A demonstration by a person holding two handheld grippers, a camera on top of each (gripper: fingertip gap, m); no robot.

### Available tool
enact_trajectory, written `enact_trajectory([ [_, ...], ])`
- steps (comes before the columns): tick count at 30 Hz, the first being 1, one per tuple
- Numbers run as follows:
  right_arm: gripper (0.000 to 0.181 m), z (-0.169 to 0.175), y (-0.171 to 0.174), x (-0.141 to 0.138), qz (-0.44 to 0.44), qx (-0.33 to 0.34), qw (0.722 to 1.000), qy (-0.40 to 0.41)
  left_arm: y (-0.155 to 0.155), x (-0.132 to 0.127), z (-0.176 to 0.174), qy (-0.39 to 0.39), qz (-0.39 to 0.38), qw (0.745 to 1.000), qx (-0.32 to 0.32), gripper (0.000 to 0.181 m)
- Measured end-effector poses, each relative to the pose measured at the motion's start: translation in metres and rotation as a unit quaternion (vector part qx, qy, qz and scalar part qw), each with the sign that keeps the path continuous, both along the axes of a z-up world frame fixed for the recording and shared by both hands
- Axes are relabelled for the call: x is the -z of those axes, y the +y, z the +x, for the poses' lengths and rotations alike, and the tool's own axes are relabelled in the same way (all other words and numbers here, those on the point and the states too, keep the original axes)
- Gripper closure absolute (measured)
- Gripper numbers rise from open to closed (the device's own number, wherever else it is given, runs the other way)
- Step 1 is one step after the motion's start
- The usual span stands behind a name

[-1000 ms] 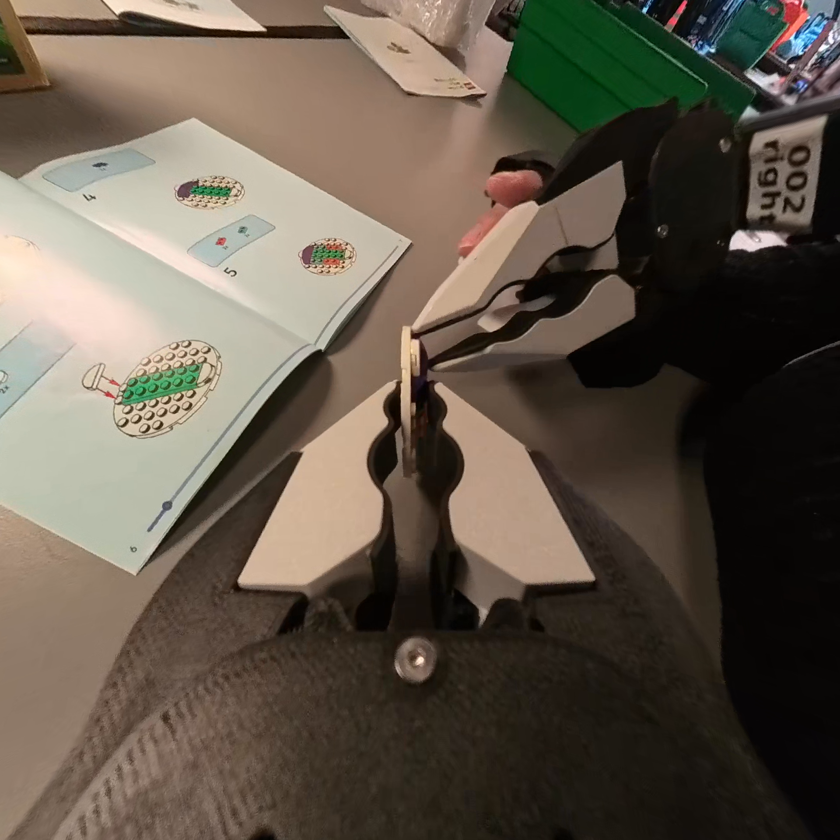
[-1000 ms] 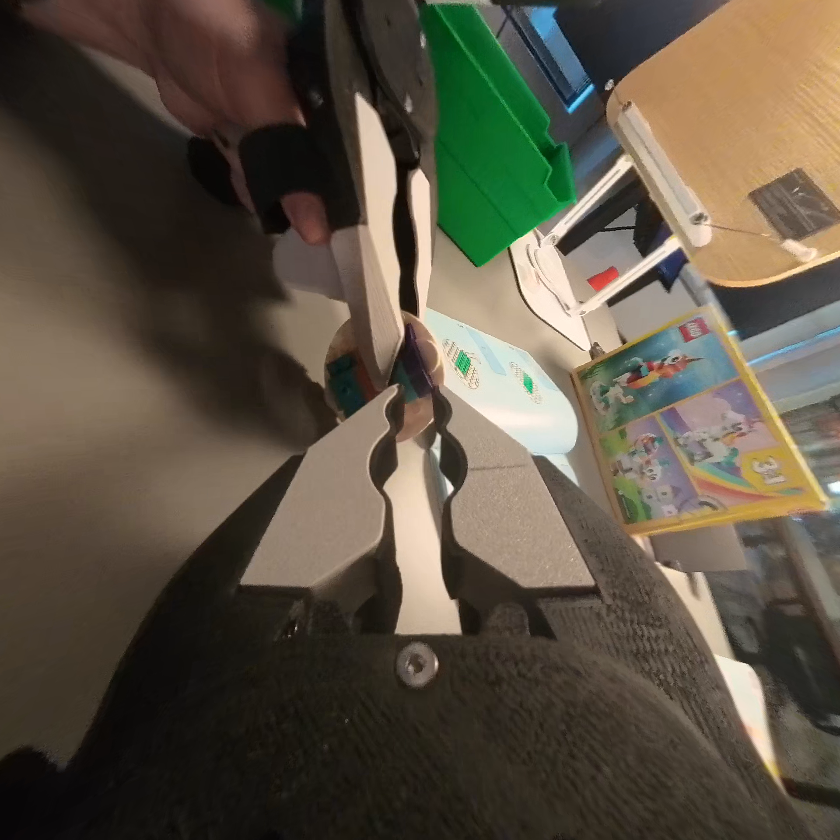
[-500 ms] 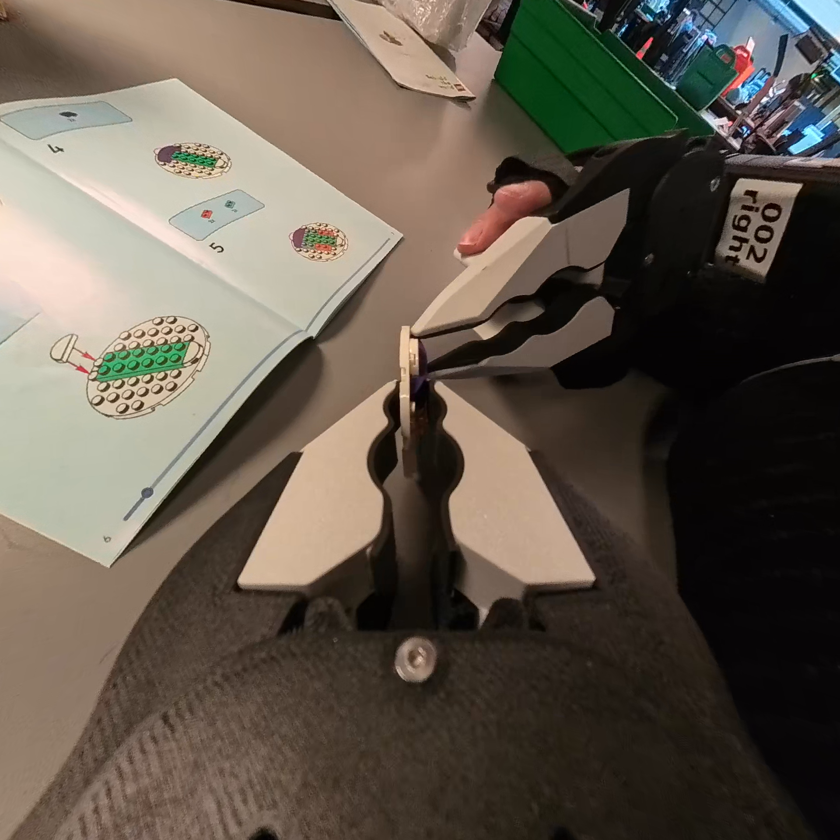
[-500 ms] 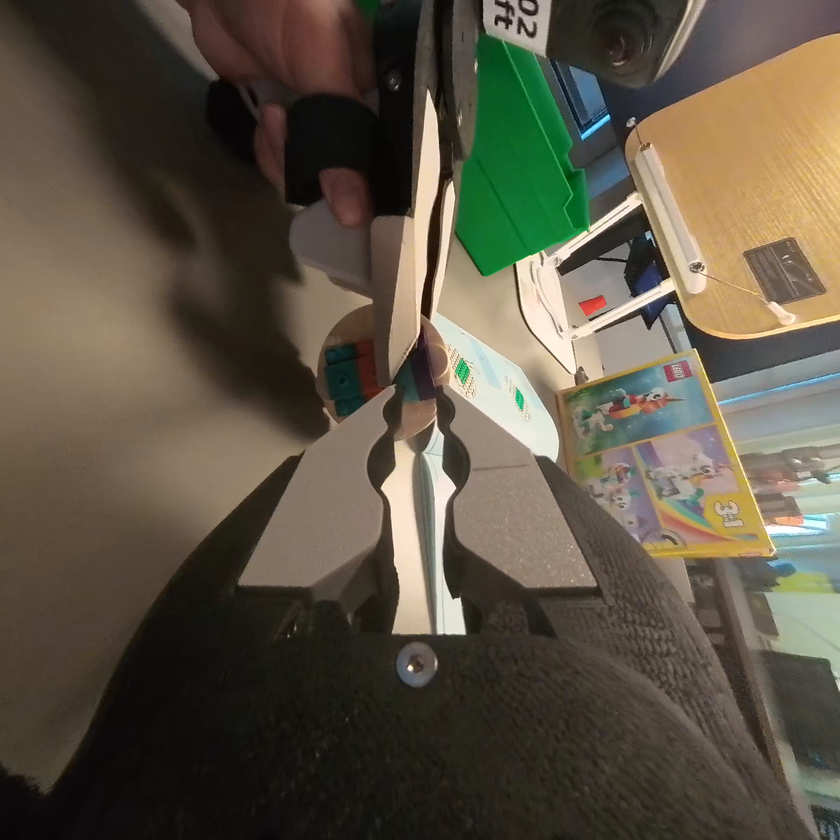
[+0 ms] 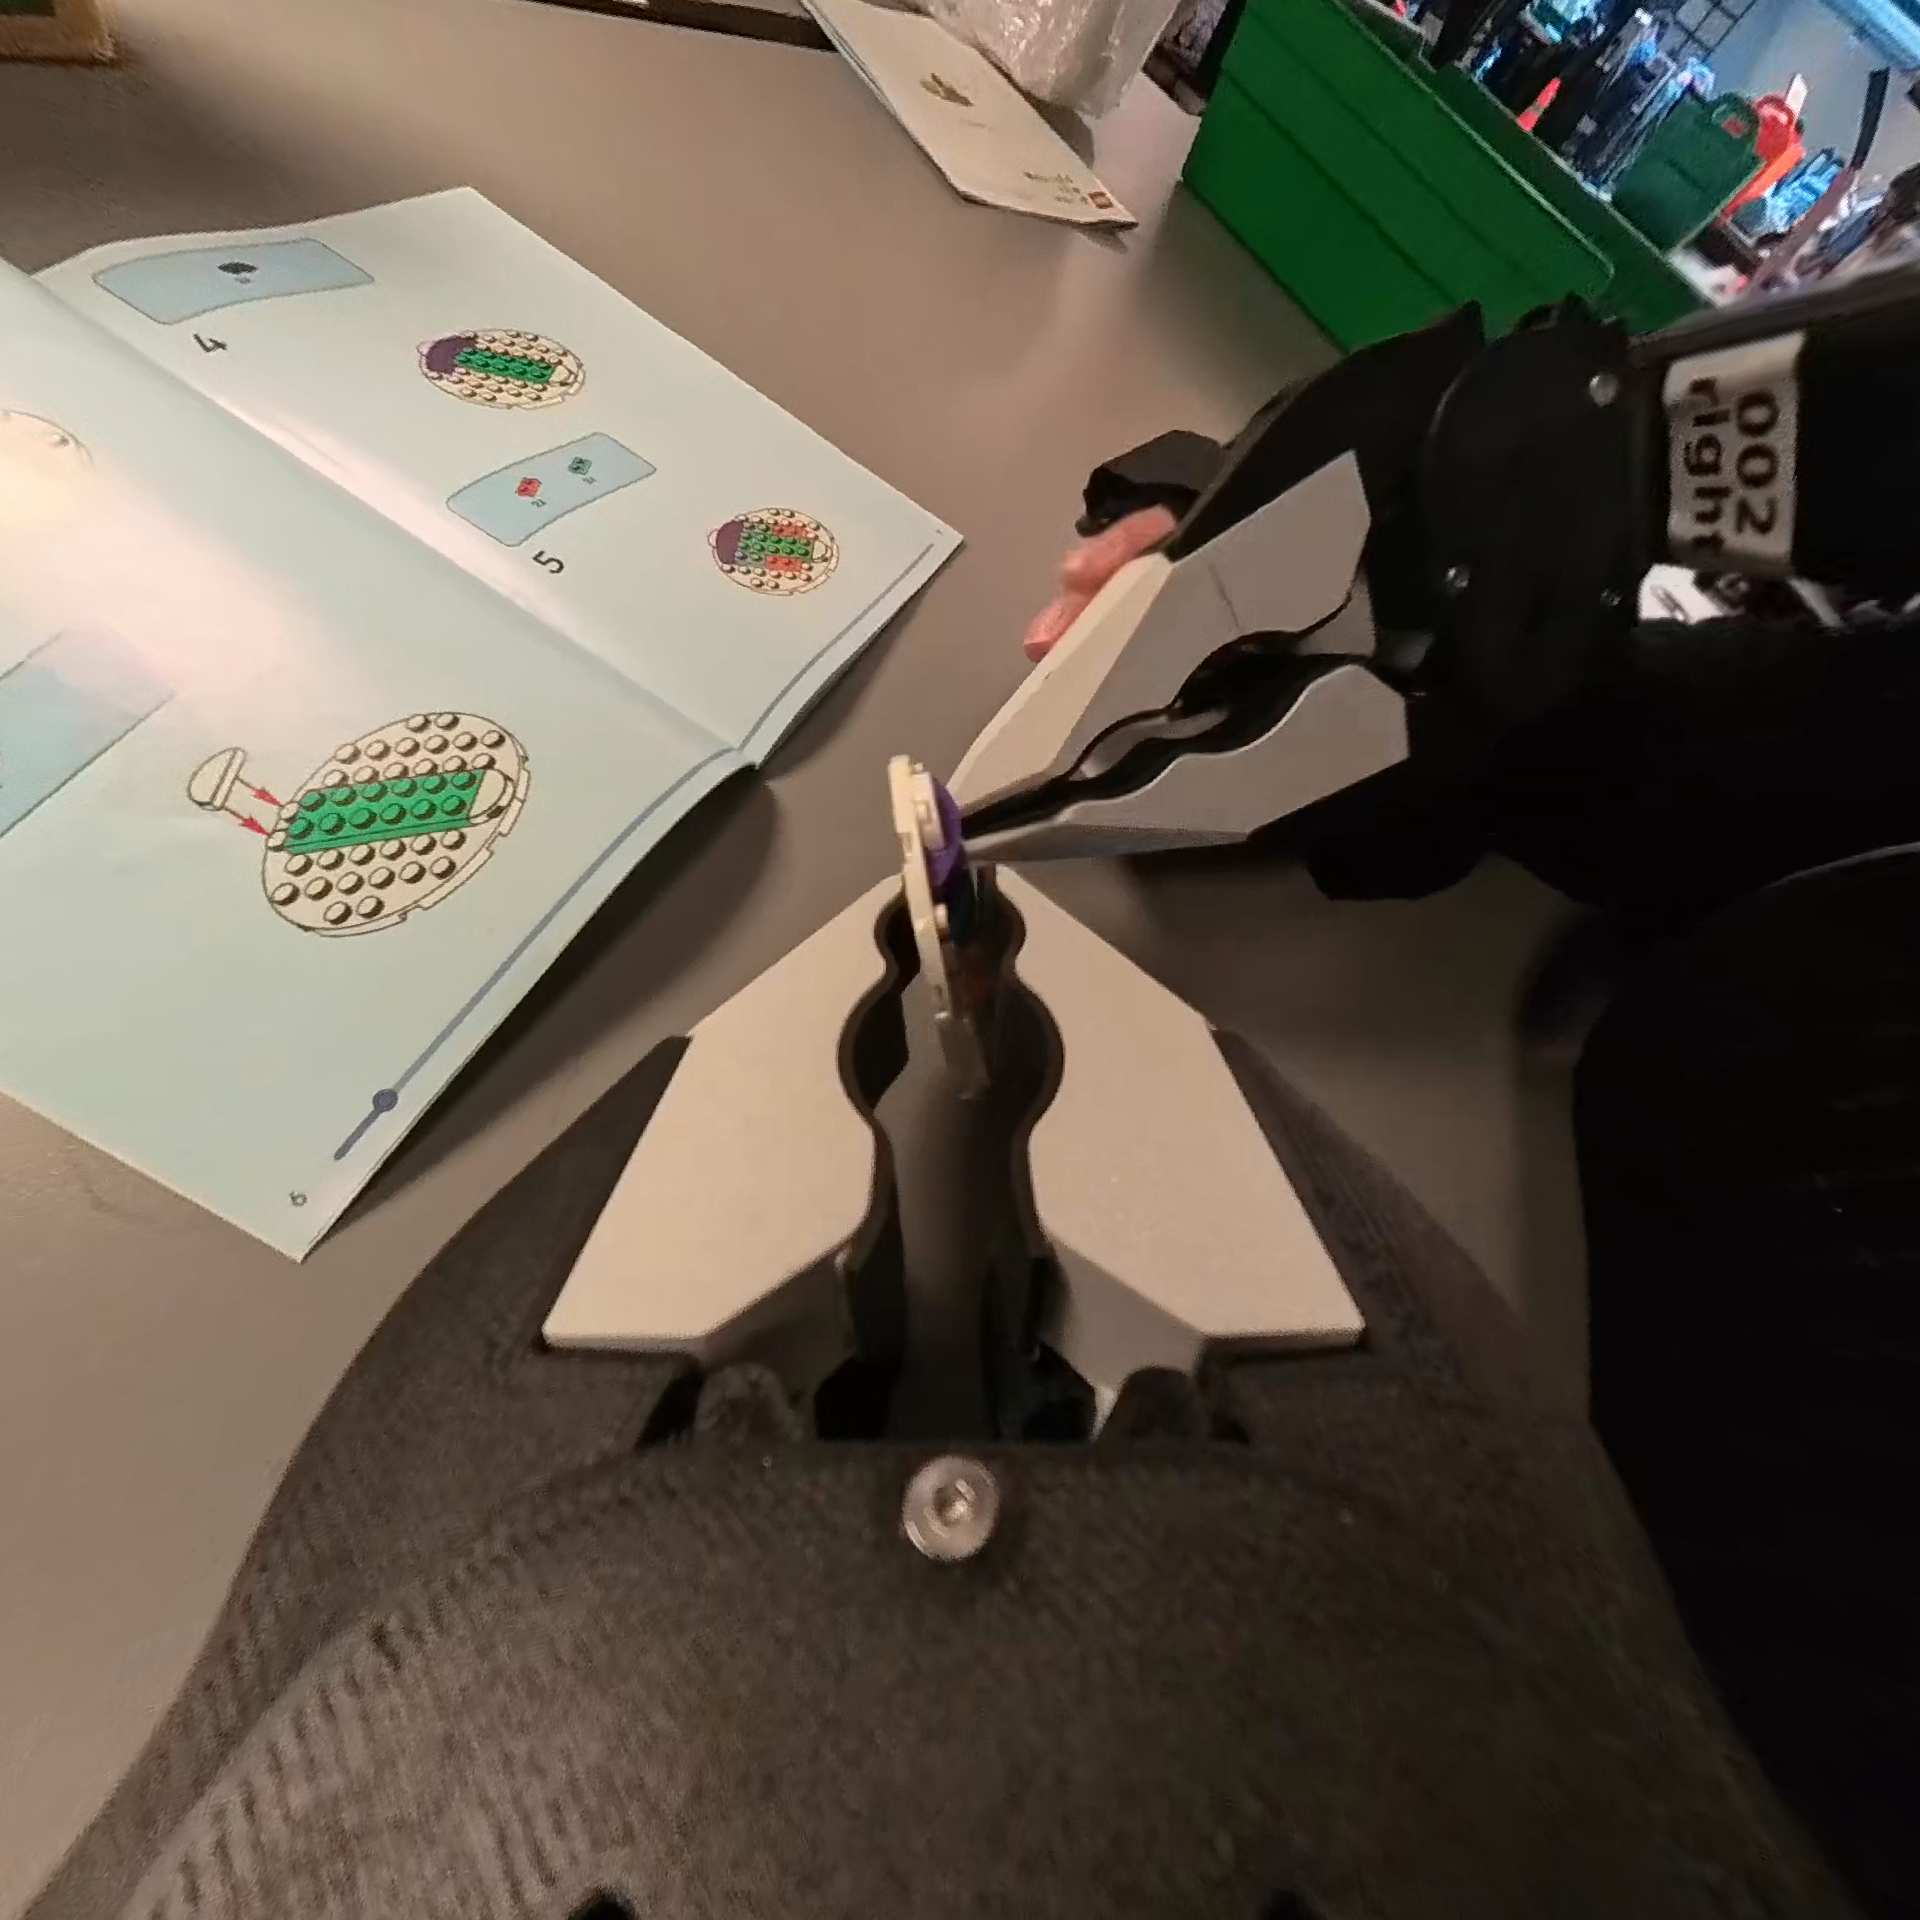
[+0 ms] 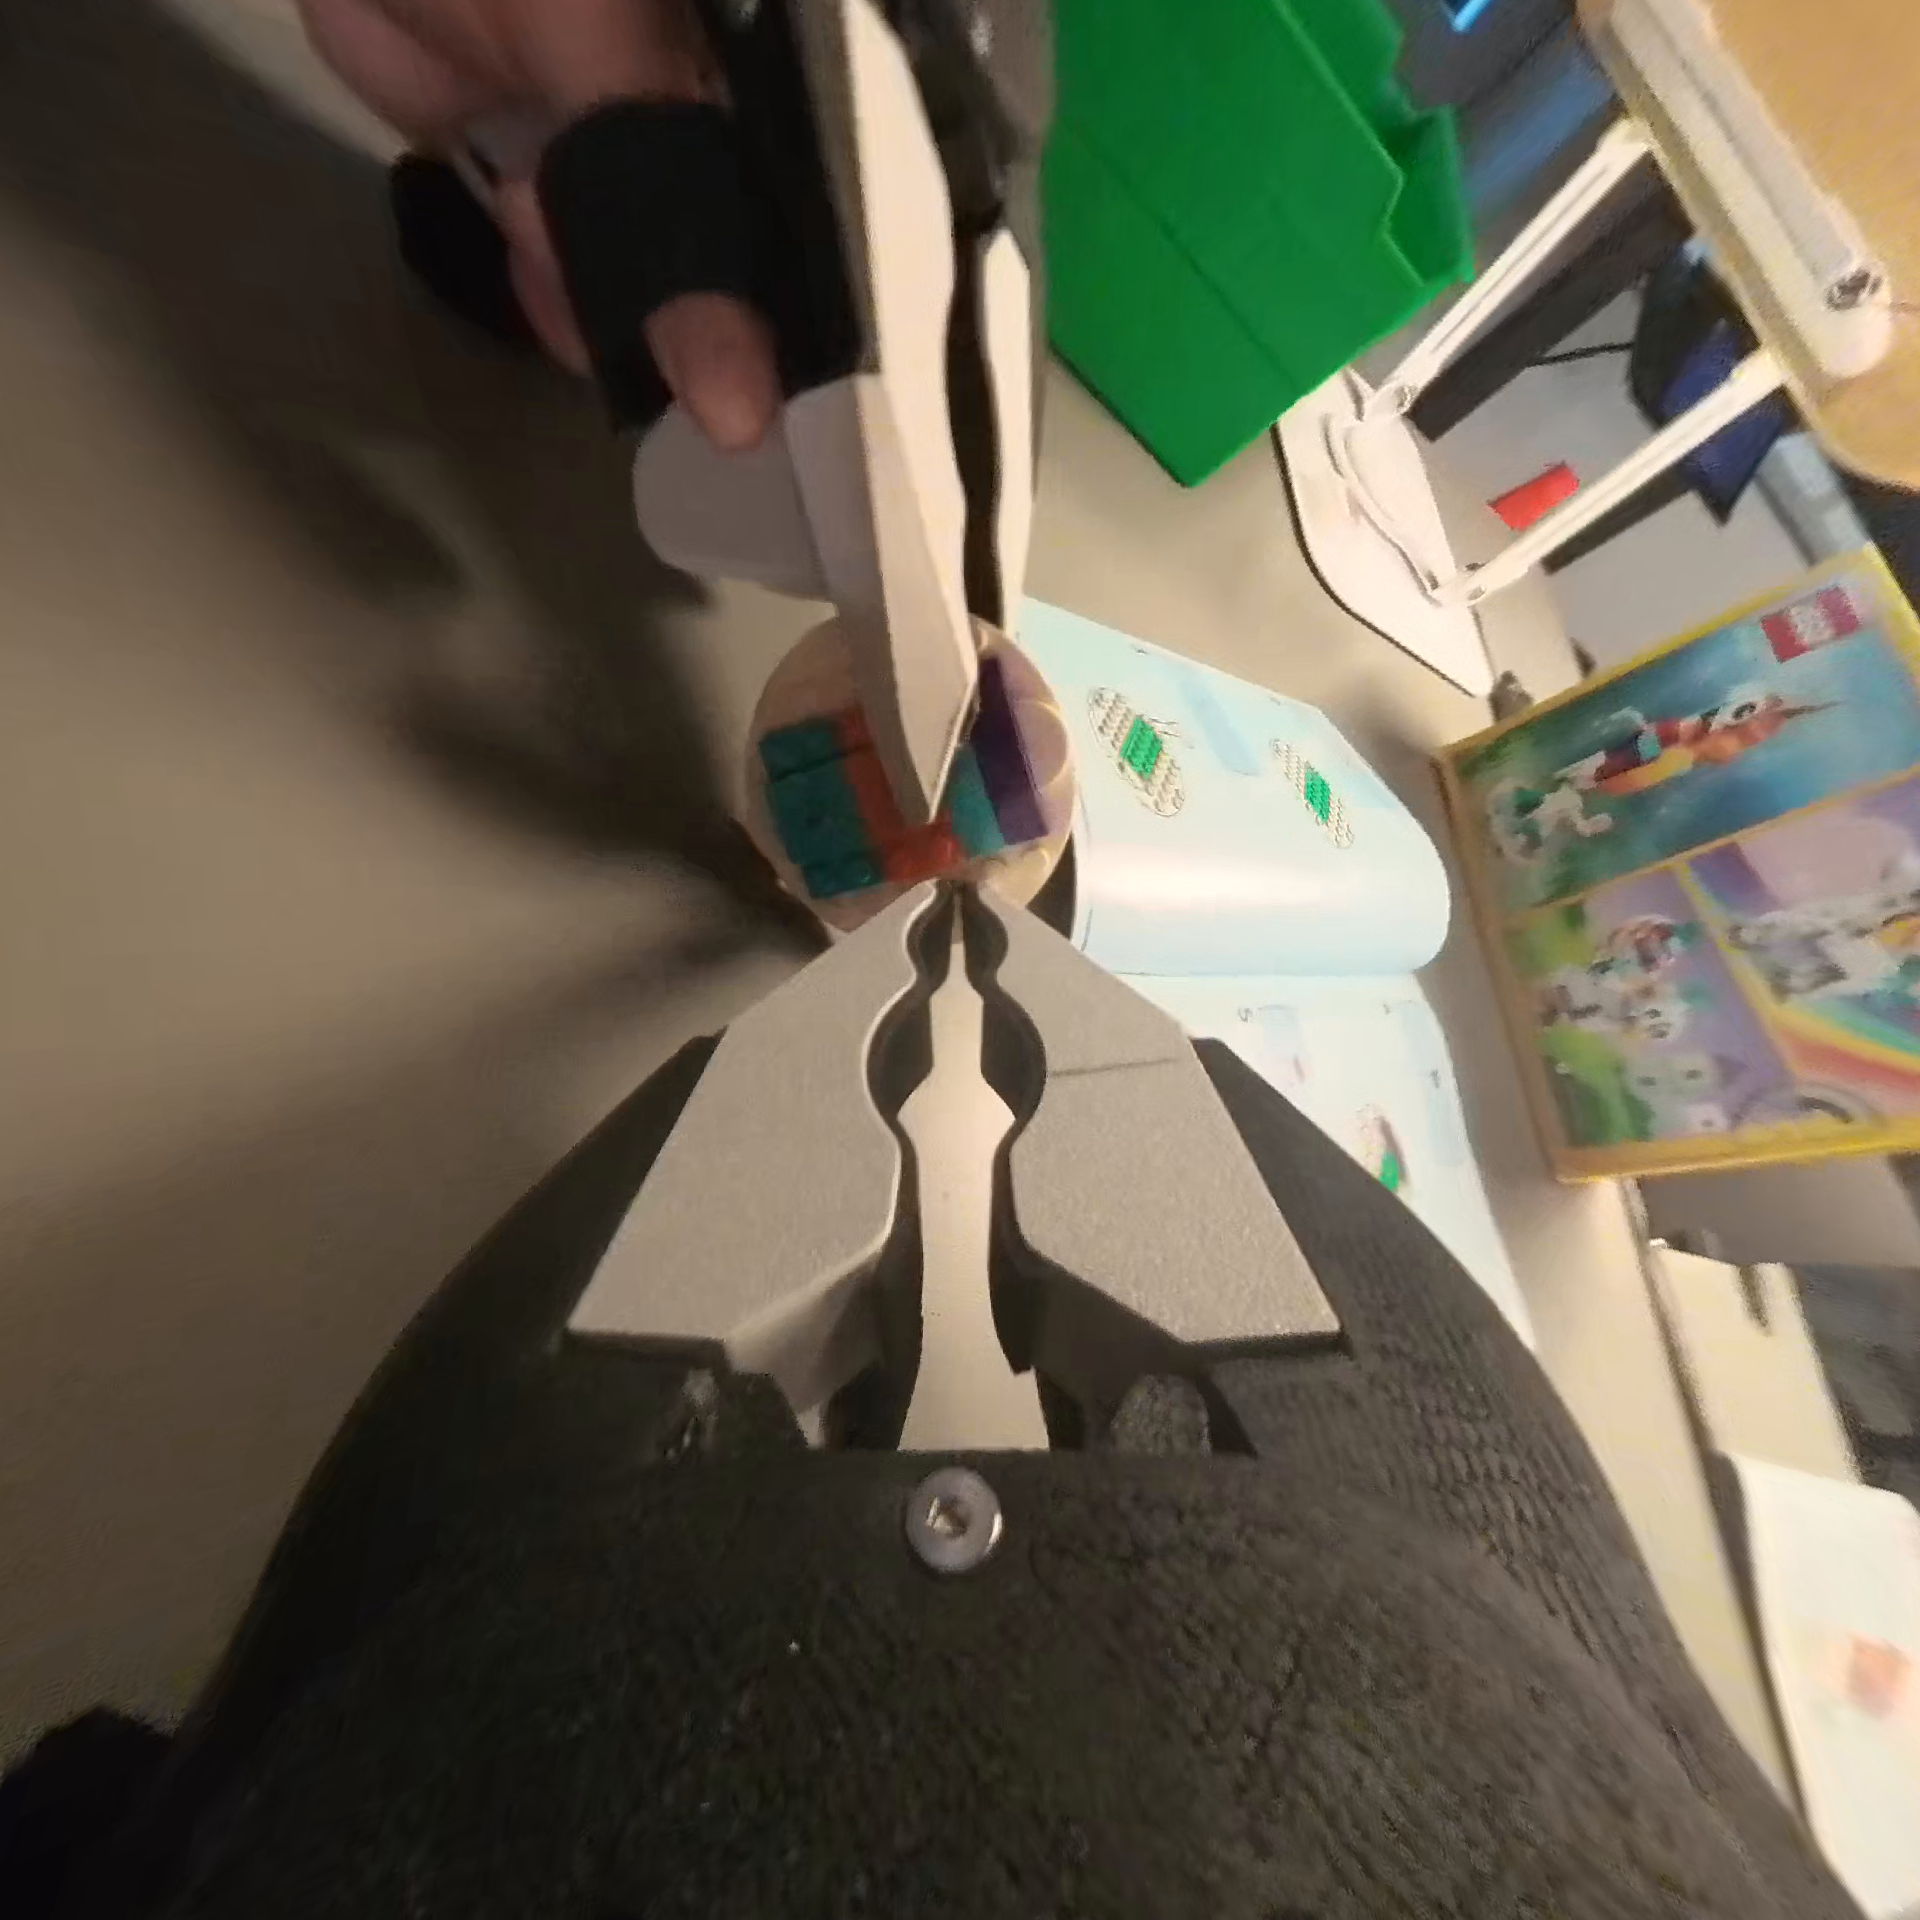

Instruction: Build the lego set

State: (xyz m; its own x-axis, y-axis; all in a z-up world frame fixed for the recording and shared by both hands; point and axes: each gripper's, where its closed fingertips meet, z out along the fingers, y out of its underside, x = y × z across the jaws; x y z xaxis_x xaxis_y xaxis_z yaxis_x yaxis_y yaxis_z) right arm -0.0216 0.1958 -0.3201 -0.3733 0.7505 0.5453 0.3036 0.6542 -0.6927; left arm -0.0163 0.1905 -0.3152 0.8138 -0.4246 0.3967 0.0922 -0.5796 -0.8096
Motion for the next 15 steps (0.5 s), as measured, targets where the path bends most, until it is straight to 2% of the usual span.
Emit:
enact_trajectory([
  [6, 0.168, 0.000, 0.000, -0.016, -0.163, -0.001, 0.987, 0.012, 0.001, -0.004, -0.003, -0.013, 0.011, 1.000, -0.005, 0.173],
  [9, 0.159, 0.001, 0.006, -0.032, -0.253, 0.006, 0.967, 0.036, -0.004, -0.021, 0.004, -0.044, 0.056, 0.997, 0.024, 0.173],
  [12, 0.157, 0.007, -0.002, -0.045, -0.371, -0.032, 0.928, 0.025, -0.011, -0.042, 0.010, -0.123, 0.095, 0.987, 0.052, 0.173],
  [15, 0.161, 0.015, -0.020, -0.054, -0.503, -0.095, 0.858, -0.025, -0.013, -0.055, 0.011, -0.180, 0.110, 0.976, 0.060, 0.173],
])
